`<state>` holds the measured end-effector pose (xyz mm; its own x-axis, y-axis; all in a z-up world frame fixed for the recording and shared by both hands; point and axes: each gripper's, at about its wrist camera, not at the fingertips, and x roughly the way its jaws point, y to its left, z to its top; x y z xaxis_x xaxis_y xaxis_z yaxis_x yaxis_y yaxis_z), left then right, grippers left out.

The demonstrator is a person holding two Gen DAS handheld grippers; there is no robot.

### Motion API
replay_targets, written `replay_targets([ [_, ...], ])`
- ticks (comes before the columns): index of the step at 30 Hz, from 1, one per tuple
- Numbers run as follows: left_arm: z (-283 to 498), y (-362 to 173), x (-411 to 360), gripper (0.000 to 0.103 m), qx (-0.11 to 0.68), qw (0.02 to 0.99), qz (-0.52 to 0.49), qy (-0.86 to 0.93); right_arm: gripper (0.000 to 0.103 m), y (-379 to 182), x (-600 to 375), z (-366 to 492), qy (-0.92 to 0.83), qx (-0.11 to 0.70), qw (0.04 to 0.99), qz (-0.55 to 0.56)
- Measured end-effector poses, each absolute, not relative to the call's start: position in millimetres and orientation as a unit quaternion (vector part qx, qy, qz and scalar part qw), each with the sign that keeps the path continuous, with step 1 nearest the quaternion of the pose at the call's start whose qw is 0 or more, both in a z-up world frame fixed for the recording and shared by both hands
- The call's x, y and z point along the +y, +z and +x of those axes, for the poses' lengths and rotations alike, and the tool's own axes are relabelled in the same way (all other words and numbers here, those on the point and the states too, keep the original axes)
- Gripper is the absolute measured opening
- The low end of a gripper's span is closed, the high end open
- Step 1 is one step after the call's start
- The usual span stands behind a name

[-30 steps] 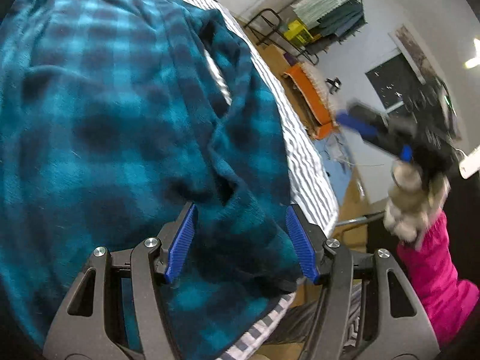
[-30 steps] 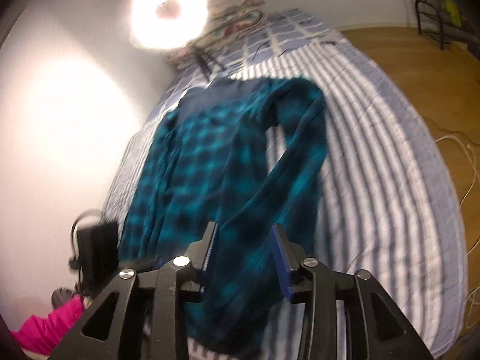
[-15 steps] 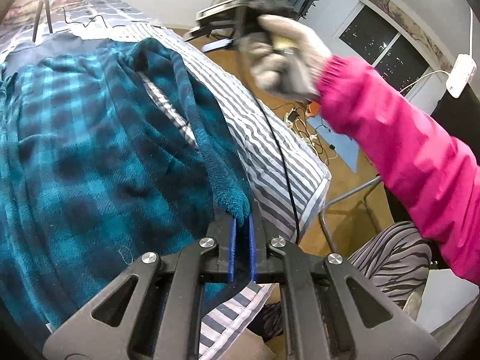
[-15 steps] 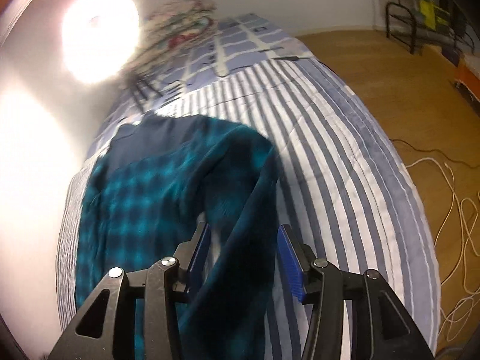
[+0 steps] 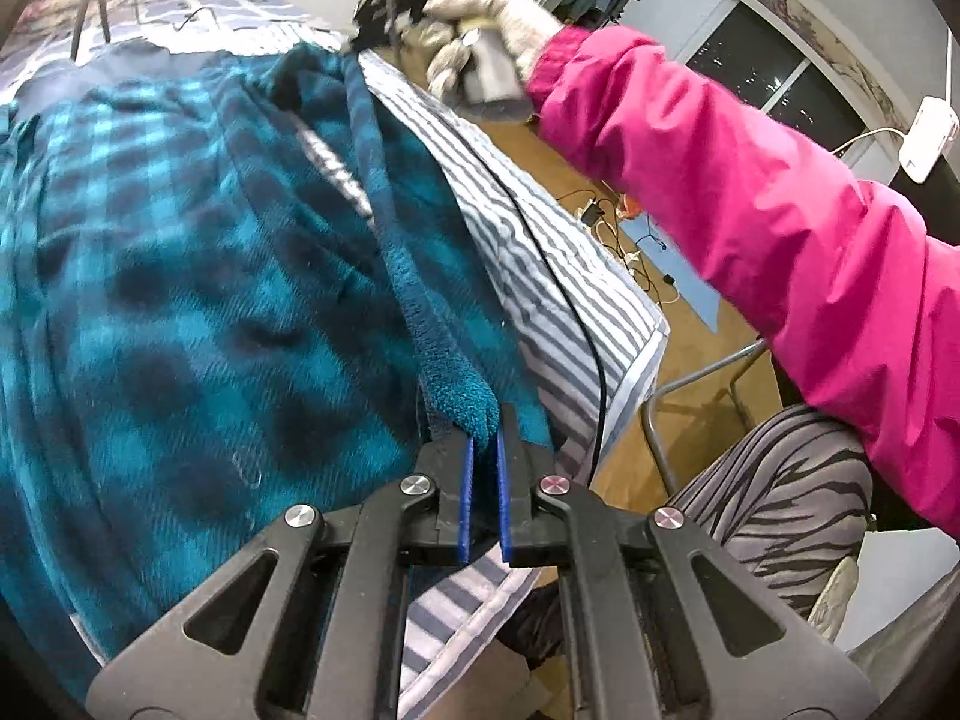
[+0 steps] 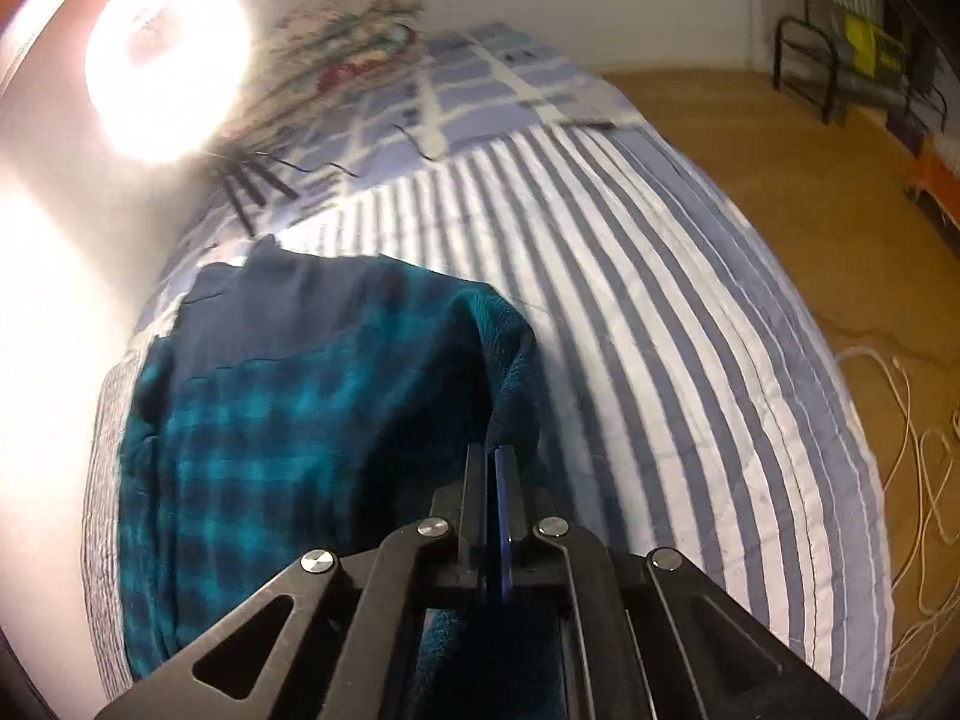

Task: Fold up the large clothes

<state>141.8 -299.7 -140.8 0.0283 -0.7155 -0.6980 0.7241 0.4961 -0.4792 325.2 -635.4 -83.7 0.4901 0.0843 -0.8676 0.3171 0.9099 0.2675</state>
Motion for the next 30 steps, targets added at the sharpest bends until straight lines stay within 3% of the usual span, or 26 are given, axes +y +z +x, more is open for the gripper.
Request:
replay_targets([
  [9, 138, -164, -277, 0.004, 0.521, 0.702, -0.043, -0.484, 0.0, -31, -541, 354, -0.024, 0.487, 0.869, 0.081],
  [17, 143, -186, -265, 0.004, 0.552, 0.69, -0.074, -0.462, 0.0, -81, -444, 404, 0.036, 0.525, 0.85, 0.0],
  [24, 148, -195, -259, 0.004, 0.57, 0.686, -0.082, -0.444, 0.0, -138, -415, 420, 0.045, 0.555, 0.831, -0.009],
  [27, 147, -193, -259, 0.004, 0.575, 0.686, -0.082, -0.439, 0.01, -137, -426, 414, 0.046, 0.553, 0.832, 0.018],
  [28, 146, -193, -259, 0.004, 0.575, 0.686, -0.082, -0.438, 0.022, -127, -436, 408, 0.052, 0.547, 0.835, 0.039],
  [30, 145, -192, -262, 0.004, 0.576, 0.687, -0.078, -0.436, 0.024, -102, -454, 392, 0.058, 0.523, 0.848, 0.061],
])
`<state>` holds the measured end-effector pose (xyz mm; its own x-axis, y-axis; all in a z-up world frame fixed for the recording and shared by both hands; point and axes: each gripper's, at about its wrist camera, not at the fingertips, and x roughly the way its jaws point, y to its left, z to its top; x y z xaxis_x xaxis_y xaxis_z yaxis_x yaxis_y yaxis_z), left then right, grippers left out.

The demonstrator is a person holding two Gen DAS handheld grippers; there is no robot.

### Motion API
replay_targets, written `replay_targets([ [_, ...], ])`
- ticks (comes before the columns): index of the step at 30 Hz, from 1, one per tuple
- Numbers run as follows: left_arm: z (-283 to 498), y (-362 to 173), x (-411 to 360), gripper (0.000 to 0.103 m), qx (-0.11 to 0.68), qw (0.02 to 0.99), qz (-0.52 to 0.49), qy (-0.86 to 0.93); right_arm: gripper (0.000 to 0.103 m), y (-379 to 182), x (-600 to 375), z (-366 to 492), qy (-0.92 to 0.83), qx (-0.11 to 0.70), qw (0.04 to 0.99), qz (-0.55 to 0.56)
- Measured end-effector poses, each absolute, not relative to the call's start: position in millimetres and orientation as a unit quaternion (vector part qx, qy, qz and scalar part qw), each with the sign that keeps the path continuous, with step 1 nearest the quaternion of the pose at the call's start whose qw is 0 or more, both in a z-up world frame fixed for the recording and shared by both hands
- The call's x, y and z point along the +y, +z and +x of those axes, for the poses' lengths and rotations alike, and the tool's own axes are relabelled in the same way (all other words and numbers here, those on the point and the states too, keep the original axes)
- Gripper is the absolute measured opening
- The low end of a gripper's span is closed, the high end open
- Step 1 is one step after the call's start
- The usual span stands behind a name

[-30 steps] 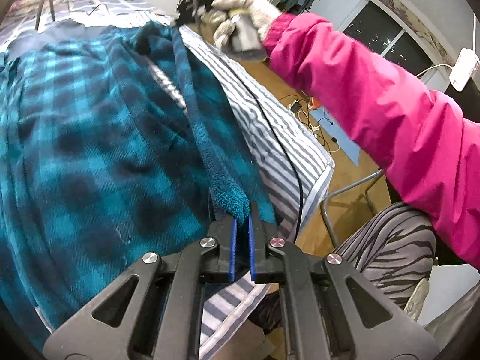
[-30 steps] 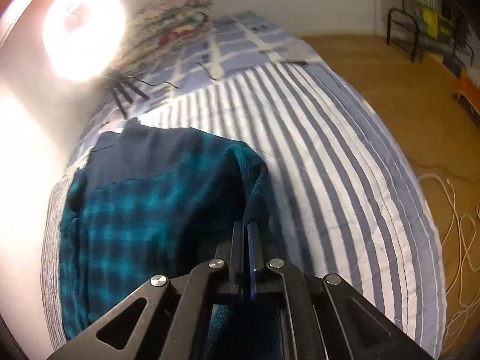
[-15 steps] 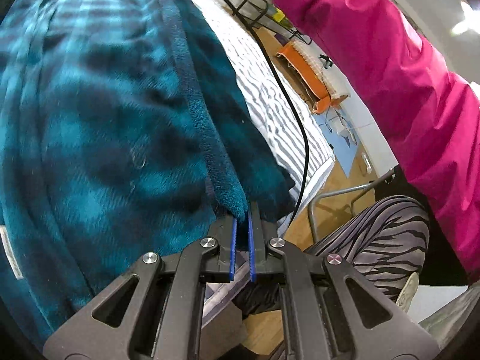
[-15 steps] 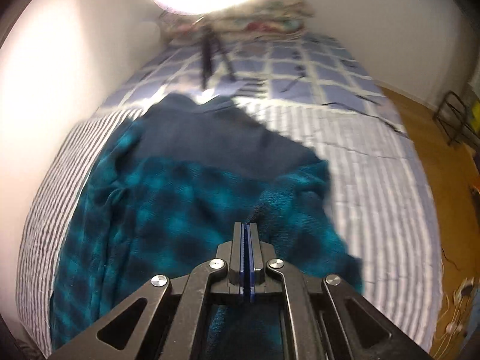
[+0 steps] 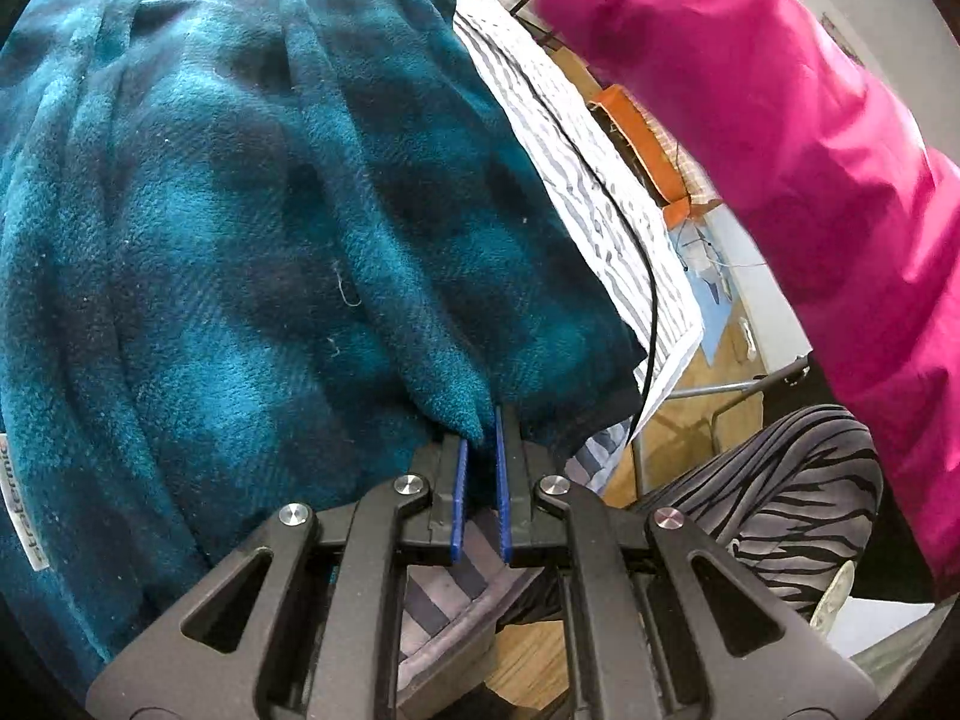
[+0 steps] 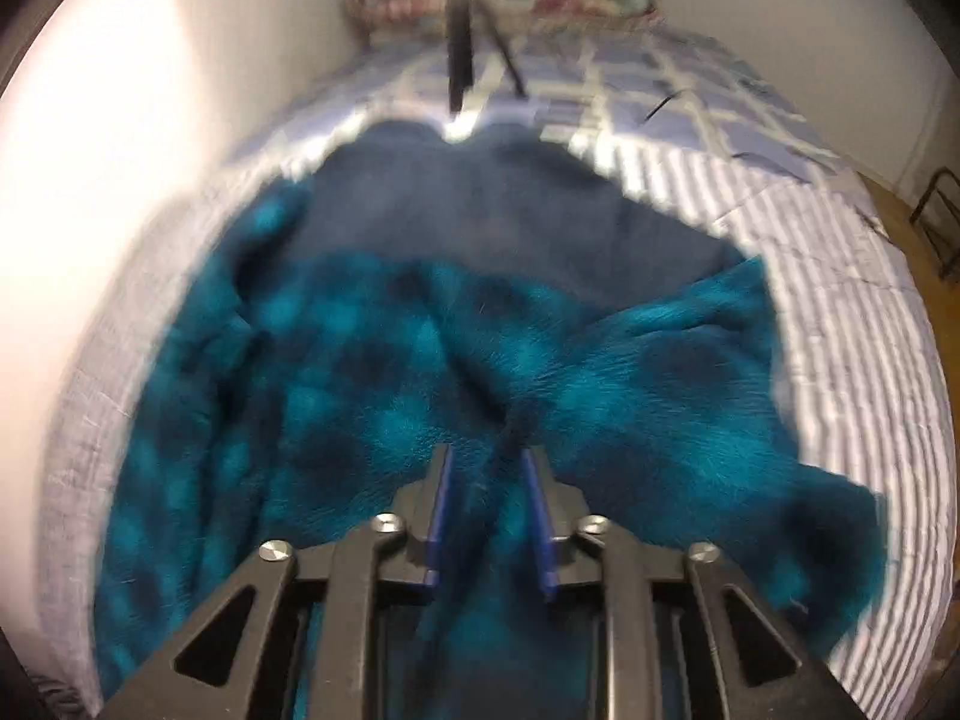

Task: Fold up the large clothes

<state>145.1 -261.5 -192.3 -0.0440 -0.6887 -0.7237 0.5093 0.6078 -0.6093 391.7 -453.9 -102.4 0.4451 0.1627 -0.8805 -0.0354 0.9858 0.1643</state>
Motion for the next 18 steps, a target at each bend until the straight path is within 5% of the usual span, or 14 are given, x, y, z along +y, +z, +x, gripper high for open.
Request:
replay_targets([
  [3, 140, -189, -265, 0.006, 0.576, 0.691, -0.069, -0.432, 0.024, -69, -485, 363, 0.056, 0.5, 0.86, 0.089],
  [7, 143, -186, -263, 0.024, 0.581, 0.689, -0.08, -0.426, 0.026, -28, -531, 302, 0.052, 0.479, 0.866, 0.132],
  [12, 142, -187, -251, 0.025, 0.581, 0.689, -0.099, -0.422, 0.03, -5, -560, 207, 0.078, 0.476, 0.862, 0.155],
  [18, 150, -182, -233, 0.025, 0.577, 0.693, -0.112, -0.417, 0.031, -41, -546, 104, 0.135, 0.537, 0.821, 0.142],
])
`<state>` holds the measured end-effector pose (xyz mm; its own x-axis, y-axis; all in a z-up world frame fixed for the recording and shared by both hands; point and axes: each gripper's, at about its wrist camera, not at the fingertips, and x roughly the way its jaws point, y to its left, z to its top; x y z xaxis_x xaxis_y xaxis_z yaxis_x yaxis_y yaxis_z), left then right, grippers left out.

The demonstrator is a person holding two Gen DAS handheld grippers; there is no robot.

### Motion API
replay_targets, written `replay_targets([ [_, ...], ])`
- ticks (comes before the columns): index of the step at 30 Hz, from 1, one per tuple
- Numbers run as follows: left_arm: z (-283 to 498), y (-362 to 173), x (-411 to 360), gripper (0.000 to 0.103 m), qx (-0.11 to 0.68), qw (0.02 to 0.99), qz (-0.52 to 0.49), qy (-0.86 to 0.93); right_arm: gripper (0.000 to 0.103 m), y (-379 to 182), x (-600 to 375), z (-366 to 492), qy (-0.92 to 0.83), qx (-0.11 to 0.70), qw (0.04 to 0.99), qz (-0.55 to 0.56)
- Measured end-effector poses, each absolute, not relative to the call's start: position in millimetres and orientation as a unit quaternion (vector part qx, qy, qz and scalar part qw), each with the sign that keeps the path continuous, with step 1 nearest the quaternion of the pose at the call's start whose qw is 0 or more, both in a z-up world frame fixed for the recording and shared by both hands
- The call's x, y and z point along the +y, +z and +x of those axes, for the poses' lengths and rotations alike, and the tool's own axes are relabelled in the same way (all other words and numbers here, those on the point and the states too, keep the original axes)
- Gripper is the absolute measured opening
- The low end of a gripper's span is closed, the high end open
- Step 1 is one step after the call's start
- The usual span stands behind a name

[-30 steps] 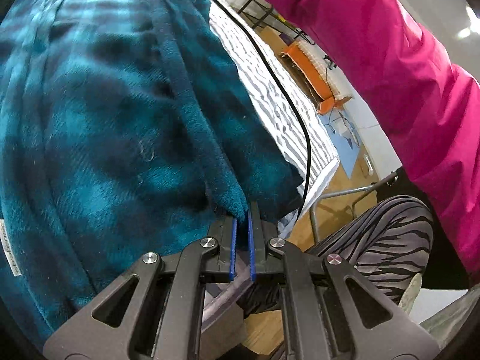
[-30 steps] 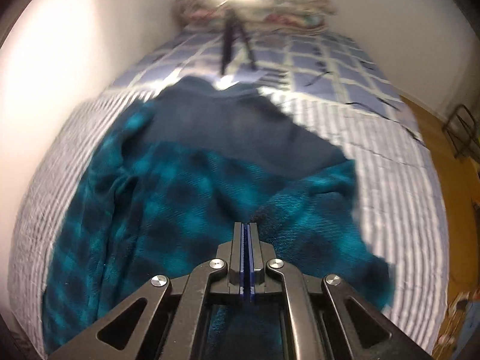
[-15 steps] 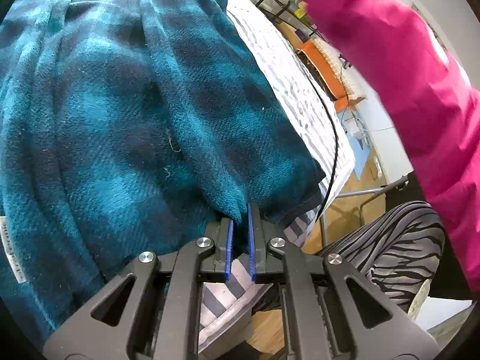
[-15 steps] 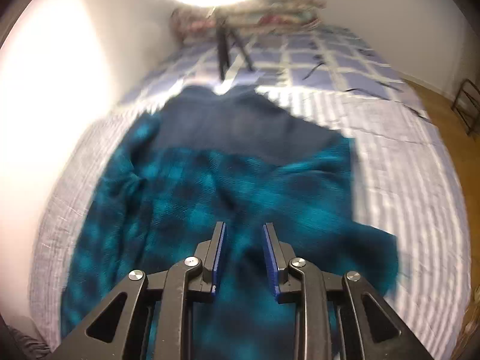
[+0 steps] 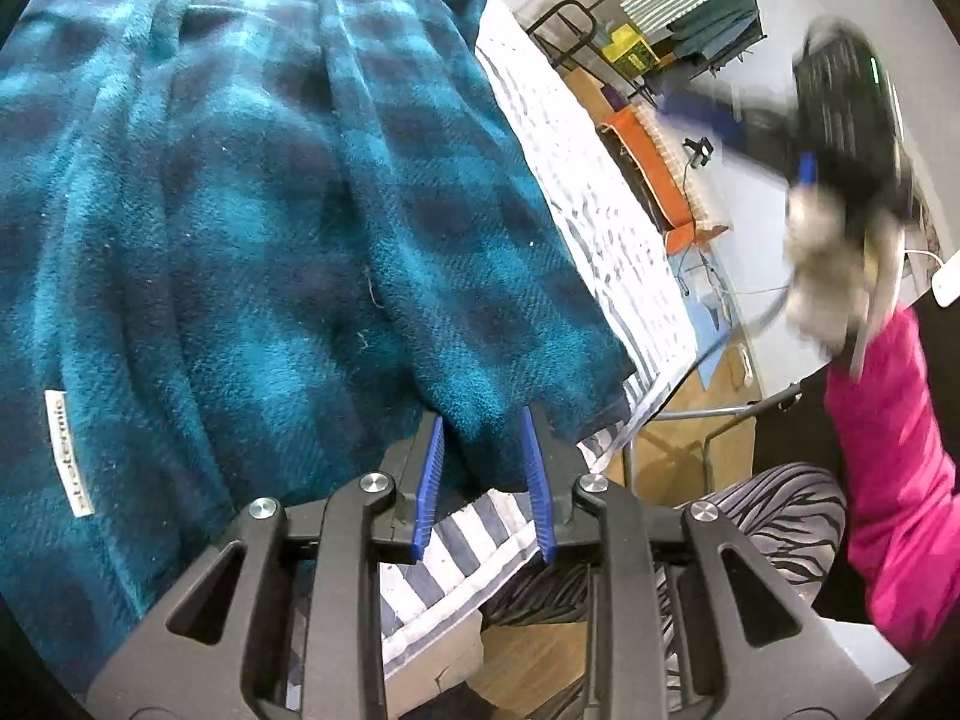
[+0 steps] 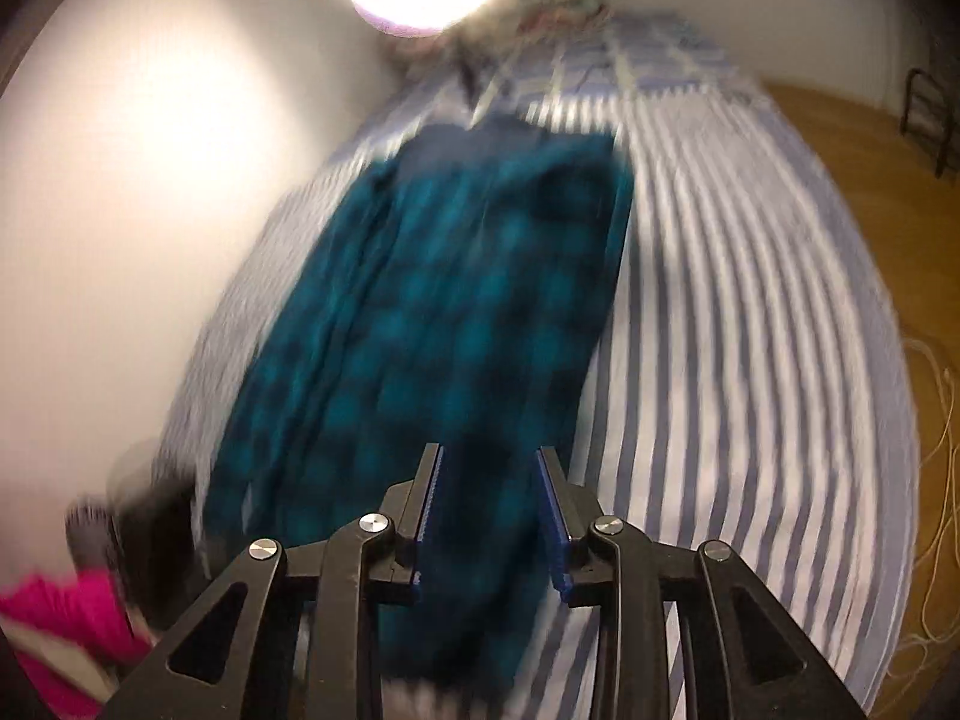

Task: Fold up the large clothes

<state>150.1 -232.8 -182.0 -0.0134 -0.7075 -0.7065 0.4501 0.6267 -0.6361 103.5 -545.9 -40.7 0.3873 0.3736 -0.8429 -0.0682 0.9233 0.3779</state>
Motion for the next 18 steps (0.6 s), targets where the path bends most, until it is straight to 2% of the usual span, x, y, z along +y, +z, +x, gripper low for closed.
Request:
replay_targets([
  [5, 147, -185, -234, 0.025, 0.574, 0.699, -0.11, -0.412, 0.033, -89, -526, 58, 0.171, 0.592, 0.774, 0.146],
  [8, 147, -188, -236, 0.025, 0.577, 0.699, -0.104, -0.41, 0.04, -113, -522, 56, 0.191, 0.608, 0.749, 0.185],
  [11, 150, -195, -243, 0.024, 0.587, 0.692, -0.111, -0.405, 0.039, -130, -520, 61, 0.197, 0.618, 0.73, 0.216],
  [12, 150, -197, -245, 0.022, 0.59, 0.689, -0.117, -0.403, 0.034, -133, -515, 53, 0.194, 0.621, 0.729, 0.213],
  [13, 151, -199, -245, 0.014, 0.593, 0.685, -0.123, -0.404, 0.018, -136, -513, 54, 0.194, 0.626, 0.727, 0.208],
  [14, 151, -200, -246, 0.01, 0.595, 0.681, -0.128, -0.407, 0.007, -136, -512, 55, 0.195, 0.627, 0.725, 0.21],
  [18, 147, -186, -249, 0.006, 0.583, 0.681, -0.141, -0.421, 0.002, -110, -516, 49, 0.191, 0.6, 0.747, 0.214],
])
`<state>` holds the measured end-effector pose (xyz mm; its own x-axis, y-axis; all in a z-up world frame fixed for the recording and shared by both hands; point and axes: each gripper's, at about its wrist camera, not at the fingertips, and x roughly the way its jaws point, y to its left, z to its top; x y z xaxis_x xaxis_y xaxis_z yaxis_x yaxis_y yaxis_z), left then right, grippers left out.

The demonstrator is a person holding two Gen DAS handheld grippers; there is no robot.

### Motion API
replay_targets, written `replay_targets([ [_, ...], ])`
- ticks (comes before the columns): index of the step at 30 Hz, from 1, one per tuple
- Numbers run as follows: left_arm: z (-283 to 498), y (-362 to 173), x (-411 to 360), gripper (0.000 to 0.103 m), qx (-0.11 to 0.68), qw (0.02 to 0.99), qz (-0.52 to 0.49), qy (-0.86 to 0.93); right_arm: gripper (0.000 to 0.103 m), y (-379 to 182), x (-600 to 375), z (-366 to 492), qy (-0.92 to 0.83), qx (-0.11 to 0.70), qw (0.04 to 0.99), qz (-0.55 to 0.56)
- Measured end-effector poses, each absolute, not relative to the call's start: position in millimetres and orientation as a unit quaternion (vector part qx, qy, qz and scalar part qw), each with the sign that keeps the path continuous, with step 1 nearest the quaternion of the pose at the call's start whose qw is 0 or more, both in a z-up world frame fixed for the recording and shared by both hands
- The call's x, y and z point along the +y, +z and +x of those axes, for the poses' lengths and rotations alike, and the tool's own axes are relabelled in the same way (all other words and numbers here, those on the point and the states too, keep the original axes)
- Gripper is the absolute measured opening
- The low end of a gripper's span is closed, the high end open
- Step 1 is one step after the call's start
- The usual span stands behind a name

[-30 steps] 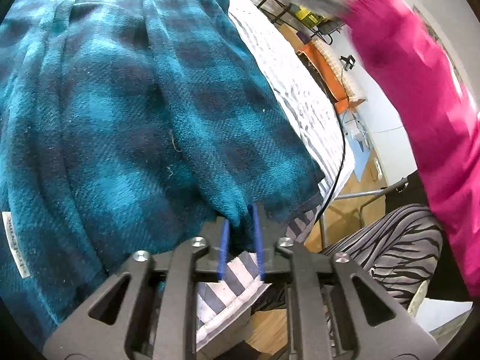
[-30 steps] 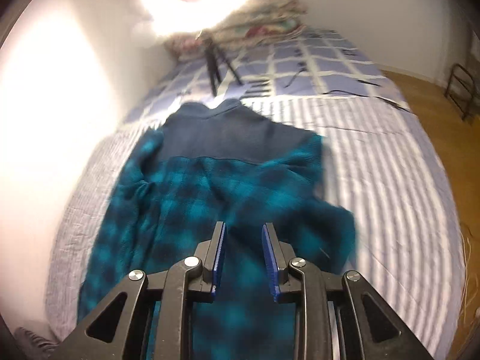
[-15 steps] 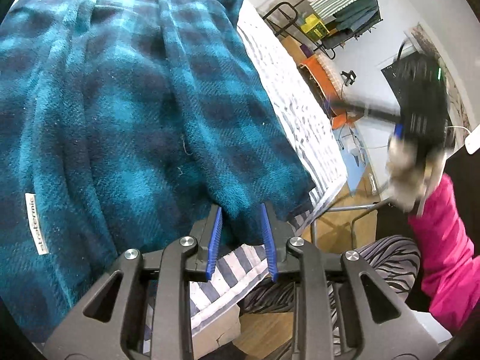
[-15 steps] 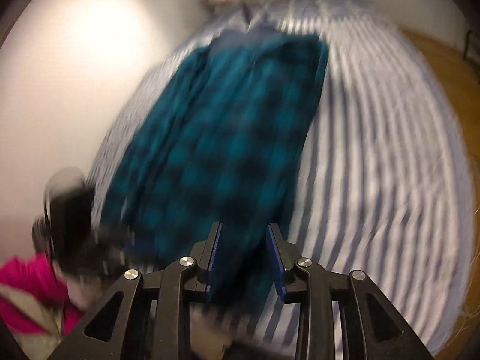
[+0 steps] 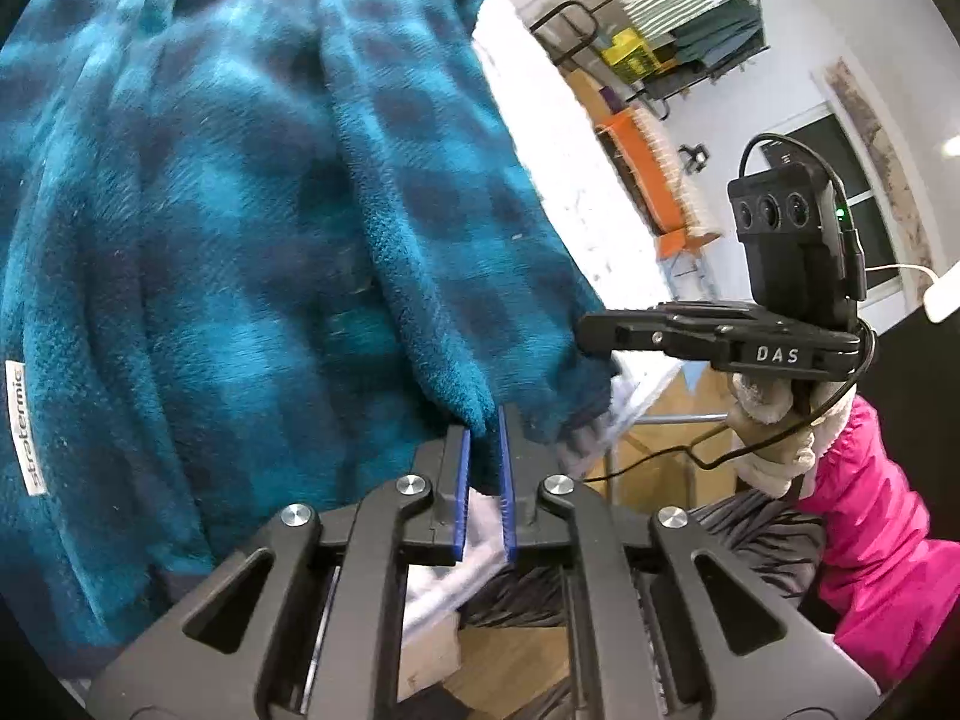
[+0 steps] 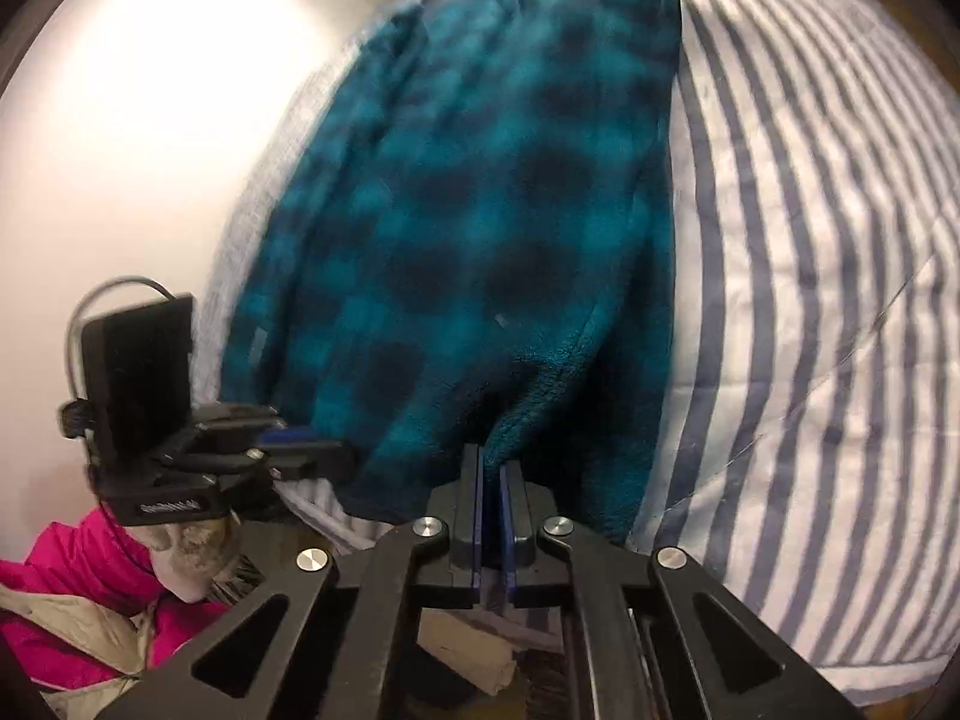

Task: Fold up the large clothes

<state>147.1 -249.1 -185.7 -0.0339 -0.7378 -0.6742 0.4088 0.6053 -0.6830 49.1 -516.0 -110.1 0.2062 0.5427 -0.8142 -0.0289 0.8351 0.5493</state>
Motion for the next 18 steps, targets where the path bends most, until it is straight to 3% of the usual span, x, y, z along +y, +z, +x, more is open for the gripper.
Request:
replay_targets([
  [4, 148, -181, -255, 0.006, 0.577, 0.684, -0.146, -0.422, 0.002, -96, -532, 42, 0.176, 0.588, 0.757, 0.223],
  [12, 141, -203, -275, 0.006, 0.588, 0.701, -0.072, -0.397, 0.002, -135, -522, 40, 0.141, 0.644, 0.729, 0.186],
  [15, 135, -187, -271, 0.006, 0.575, 0.716, -0.048, -0.393, 0.009, -132, -514, 40, 0.154, 0.641, 0.735, 0.161],
  [17, 123, -167, -265, 0.006, 0.549, 0.737, -0.025, -0.393, 0.031, -119, -522, 42, 0.166, 0.616, 0.75, 0.177],
  [18, 117, -157, -264, 0.006, 0.537, 0.745, -0.016, -0.395, 0.032, -114, -530, 42, 0.172, 0.6, 0.758, 0.191],
])
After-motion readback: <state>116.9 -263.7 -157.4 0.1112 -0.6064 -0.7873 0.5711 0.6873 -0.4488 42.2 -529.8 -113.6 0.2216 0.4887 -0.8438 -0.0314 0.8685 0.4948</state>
